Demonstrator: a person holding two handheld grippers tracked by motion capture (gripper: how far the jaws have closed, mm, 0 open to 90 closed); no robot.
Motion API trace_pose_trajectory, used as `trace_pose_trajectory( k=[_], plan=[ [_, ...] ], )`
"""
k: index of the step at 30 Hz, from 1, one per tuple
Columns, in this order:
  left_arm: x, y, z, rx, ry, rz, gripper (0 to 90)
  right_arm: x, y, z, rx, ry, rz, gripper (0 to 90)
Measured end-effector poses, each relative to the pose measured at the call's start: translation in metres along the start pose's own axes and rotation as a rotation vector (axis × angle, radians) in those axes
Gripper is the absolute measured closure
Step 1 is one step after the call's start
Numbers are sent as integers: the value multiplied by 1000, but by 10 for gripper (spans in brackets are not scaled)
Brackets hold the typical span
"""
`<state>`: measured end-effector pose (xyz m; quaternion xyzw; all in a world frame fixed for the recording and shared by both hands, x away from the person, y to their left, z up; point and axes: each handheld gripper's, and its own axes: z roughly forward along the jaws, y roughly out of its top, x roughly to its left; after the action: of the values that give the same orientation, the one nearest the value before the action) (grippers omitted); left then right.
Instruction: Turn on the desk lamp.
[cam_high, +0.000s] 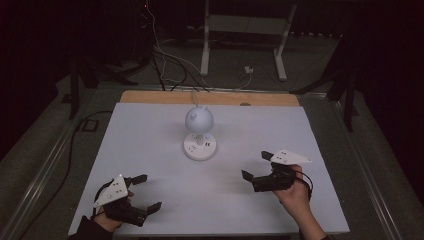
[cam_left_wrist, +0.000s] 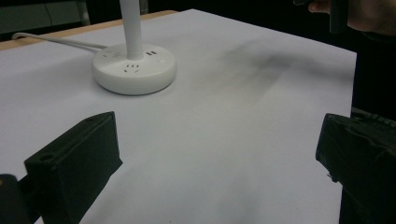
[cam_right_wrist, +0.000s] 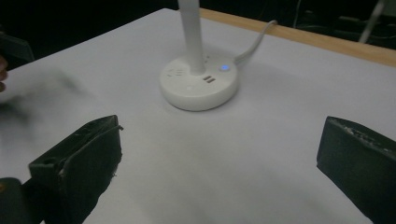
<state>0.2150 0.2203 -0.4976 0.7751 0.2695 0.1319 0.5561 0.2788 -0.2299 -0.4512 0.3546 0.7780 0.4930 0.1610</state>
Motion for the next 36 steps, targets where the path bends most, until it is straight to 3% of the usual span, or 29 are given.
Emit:
trace_pose_trajectory(
  k=[11, 36],
  plan=[
    [-1, 0, 1, 5, -3, 9, 3, 10, 7, 25, 26, 21, -47, 11],
    [-1, 0, 0, -2, 3, 7, 3, 24, 30, 69, 44, 92, -76, 11]
  ],
)
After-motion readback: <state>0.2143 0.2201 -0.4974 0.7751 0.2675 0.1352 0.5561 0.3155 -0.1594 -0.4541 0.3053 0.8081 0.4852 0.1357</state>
